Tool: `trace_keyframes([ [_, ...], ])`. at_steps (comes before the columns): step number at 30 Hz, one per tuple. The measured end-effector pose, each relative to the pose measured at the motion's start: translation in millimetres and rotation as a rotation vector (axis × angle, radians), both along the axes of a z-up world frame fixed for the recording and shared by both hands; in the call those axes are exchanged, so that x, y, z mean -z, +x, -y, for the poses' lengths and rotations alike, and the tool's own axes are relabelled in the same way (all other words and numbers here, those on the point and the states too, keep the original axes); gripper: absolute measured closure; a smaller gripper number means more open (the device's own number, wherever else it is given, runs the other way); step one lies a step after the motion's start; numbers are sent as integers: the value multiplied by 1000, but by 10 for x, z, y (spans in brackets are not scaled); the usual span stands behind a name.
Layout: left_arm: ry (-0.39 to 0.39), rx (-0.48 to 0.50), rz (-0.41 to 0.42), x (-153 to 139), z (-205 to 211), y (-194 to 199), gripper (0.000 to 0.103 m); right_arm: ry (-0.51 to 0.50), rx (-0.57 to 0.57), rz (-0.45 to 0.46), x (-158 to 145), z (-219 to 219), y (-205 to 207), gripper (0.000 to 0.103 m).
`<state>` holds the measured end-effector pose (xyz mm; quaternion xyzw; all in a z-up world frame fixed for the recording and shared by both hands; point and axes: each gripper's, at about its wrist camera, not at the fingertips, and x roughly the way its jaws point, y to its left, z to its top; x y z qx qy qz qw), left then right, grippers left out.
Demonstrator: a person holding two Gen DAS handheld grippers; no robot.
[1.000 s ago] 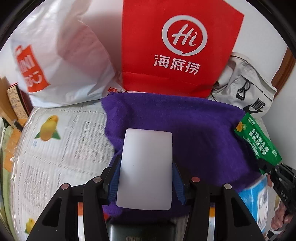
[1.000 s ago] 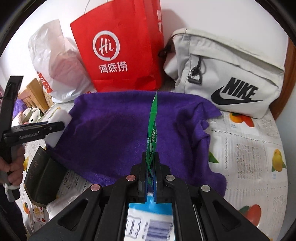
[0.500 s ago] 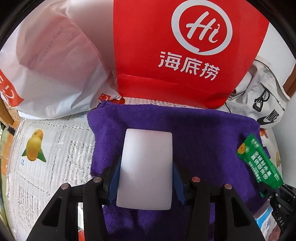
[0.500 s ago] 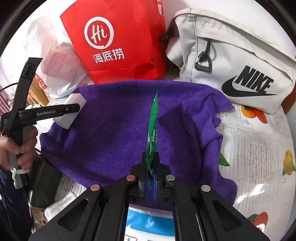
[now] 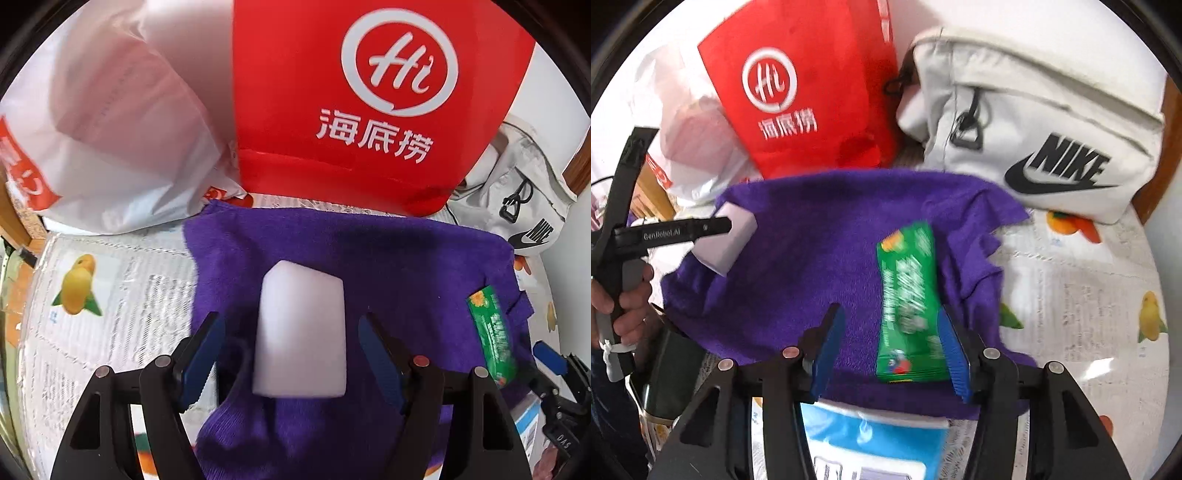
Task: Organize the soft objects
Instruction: 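Place the white block on the purple towel with the left gripper while the right drops the green packet there, then lower the right gripper onto the yellow pouch and grasp it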
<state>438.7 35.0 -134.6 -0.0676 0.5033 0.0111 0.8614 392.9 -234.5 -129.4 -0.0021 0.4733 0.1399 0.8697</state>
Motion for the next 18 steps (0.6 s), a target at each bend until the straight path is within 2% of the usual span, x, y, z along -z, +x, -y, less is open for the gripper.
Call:
trace_keyframes([
  [4, 4, -31, 19, -158, -85, -249, 30, 28, 23, 36, -177, 48, -168, 50],
  [8, -29, -40, 37, -253, -138, -582, 30, 33, 57, 74, -314, 72, -444, 41],
  [13, -48, -19, 46, -362, -121, -1063, 30, 12, 45, 67, -413, 28, -932, 41],
  [18, -46, 2, 69, -483, -153, -1576, 30, 68, -18, 67, -458, -19, -1540, 40],
])
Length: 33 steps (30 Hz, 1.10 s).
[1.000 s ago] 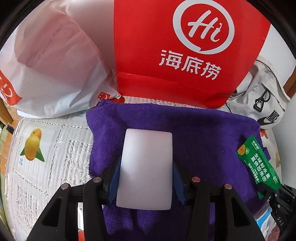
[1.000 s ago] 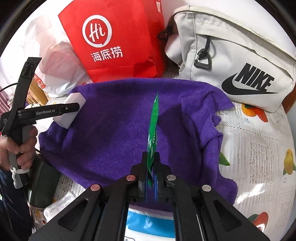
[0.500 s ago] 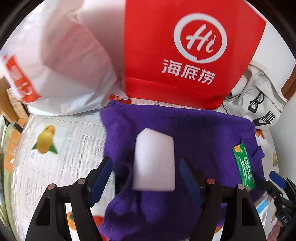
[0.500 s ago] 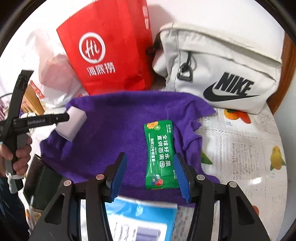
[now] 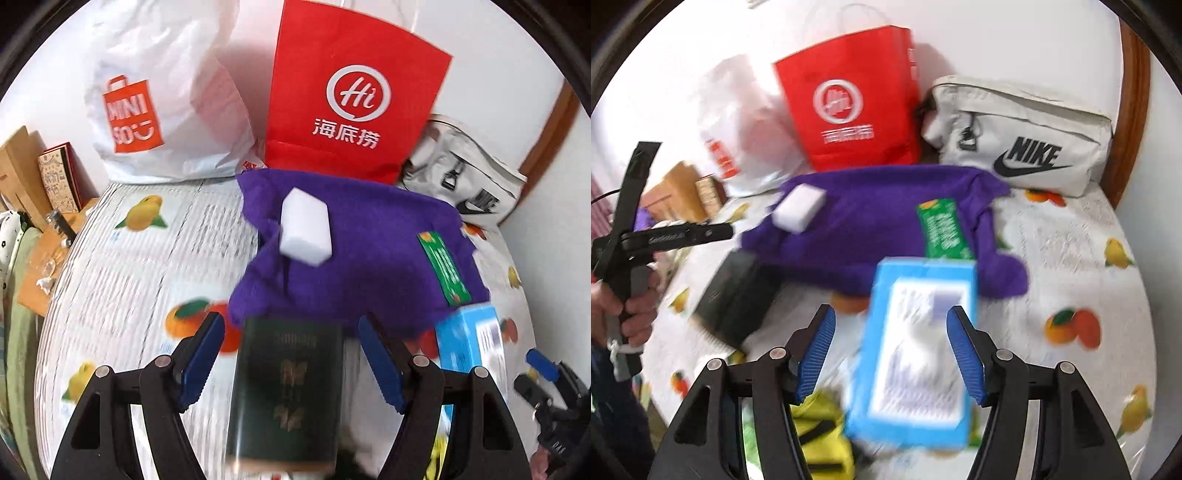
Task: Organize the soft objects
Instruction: 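Lower the right gripper onto the yellow pouch and grasp it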
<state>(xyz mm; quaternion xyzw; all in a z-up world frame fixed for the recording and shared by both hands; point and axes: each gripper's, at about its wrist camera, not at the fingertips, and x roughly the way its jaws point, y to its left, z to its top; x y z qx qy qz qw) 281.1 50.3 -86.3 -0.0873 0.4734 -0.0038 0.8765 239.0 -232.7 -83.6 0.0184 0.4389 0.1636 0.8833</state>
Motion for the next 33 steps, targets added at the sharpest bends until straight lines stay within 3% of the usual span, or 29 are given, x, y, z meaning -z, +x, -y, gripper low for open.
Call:
trace_keyframes([
  [3, 5, -8, -7, -2, -41, -241, 30, 17, -37, -20, 56, -66, -282, 33],
  [7, 7, -31, -14, 69, -118, -589, 30, 50, -100, -47, 203, -186, -624, 32],
  [16, -6, -67, -79, 423, -291, -1104, 30, 91, -106, -148, 562, -227, -817, 31],
  [18, -13, -69, -85, 485, -315, -1169, 30, 93, -123, -133, 559, -244, -880, 24],
  [19, -16, -66, -92, 533, -317, -1200, 30, 76, -136, -127, 564, -277, -912, 20],
  [28, -32, -37, -126, 754, -268, -1318, 30, -129, -199, -89, 816, -545, -999, 19],
  [30, -33, -31, -131, 784, -252, -1327, 30, -150, -204, -54, 830, -572, -1025, 23],
  [32, -32, -24, -139, 820, -234, -1345, 30, -136, -211, -24, 781, -558, -1064, 44],
  [33, -32, -21, -142, 833, -224, -1357, 30, -131, -216, -23, 762, -548, -1075, 44],
])
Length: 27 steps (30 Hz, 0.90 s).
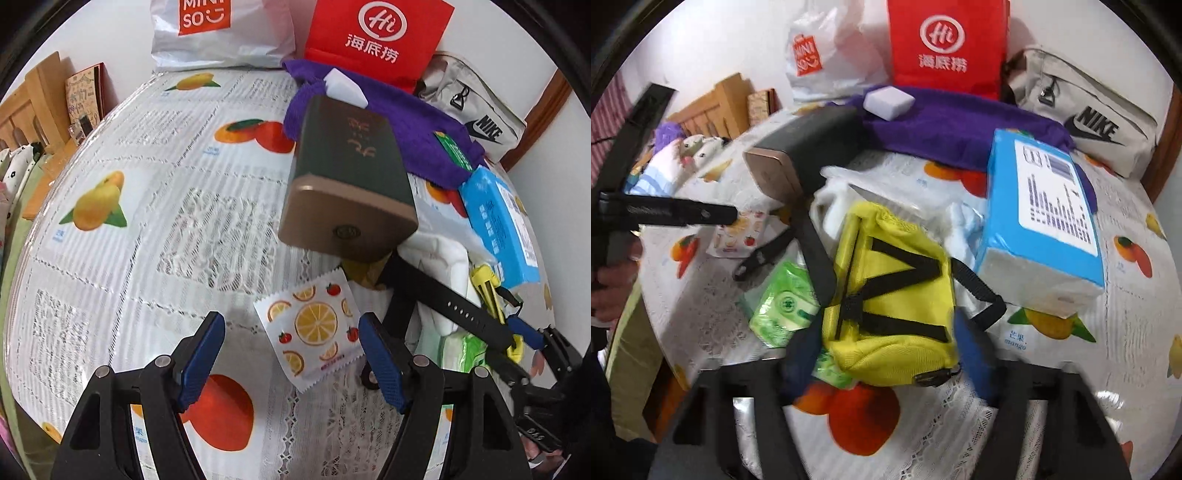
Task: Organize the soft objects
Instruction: 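Lower the right gripper onto the yellow pouch and grasp it, then grasp the white orange-print packet with the left gripper while the right holds the yellow pouch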
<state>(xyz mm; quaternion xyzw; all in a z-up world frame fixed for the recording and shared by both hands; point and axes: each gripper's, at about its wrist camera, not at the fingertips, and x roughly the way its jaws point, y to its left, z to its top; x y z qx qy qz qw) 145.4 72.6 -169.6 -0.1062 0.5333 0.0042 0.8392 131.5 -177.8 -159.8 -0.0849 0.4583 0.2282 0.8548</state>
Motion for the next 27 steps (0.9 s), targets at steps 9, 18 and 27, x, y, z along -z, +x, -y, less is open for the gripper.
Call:
trace_keyframes([
  [9, -8, 45, 32, 28, 118, -135, 30, 86, 51, 38, -271, 262, -258, 48],
  [18, 98, 19, 46, 154, 249, -28, 19, 81, 162, 38, -223, 587, -430, 48],
  [27, 209, 22, 125, 177, 312, -21, 41, 81, 209, 18, -27, 703, -383, 47],
])
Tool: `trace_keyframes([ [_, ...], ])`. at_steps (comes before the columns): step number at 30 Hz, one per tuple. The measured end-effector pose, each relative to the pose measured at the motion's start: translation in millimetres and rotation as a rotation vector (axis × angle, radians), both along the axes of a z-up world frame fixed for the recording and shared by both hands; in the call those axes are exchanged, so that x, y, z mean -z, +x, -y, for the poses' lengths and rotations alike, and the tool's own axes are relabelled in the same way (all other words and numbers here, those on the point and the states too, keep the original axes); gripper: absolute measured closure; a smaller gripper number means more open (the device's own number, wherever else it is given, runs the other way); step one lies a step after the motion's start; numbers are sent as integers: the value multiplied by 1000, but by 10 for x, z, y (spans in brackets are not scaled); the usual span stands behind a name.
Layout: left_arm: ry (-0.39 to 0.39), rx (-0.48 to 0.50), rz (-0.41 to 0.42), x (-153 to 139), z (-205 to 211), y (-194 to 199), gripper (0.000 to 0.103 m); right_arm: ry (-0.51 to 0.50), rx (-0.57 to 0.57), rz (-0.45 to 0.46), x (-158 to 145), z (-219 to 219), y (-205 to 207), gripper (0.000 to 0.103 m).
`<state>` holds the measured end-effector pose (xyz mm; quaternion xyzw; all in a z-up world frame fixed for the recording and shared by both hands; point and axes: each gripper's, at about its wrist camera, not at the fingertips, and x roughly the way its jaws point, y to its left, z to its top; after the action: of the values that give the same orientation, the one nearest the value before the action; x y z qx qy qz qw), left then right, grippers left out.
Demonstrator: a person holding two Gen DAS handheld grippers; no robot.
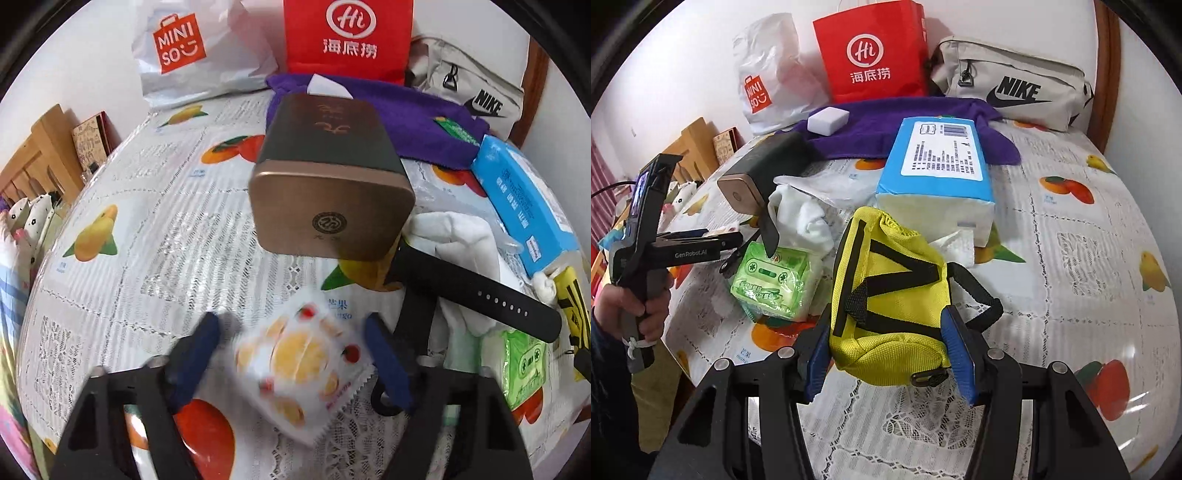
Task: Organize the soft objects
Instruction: 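Grasp the white orange-print packet with the left gripper while the right holds the yellow pouch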
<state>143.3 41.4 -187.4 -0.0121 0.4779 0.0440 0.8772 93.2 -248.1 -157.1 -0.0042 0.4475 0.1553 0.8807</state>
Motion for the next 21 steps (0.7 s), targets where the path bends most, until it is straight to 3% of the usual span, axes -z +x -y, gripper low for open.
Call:
trace_keyframes([
  [1, 6, -2, 9, -14, -17, -15, 53, 0, 2, 3, 11, -1, 5, 47],
  [5, 0, 22, 25, -41, -58, -56, 76, 9, 19, -9, 66, -1, 36, 47],
  [7, -20, 29, 22, -50, -70, -64, 93, 14, 19, -5, 50, 2, 19, 48],
  [14, -105, 32, 16, -89, -140, -130, 98, 77, 8, 26, -138, 66, -95, 48],
  [21, -139, 30, 55, -256, -194, -245, 98, 118, 20, 58, -321, 125, -170, 48],
])
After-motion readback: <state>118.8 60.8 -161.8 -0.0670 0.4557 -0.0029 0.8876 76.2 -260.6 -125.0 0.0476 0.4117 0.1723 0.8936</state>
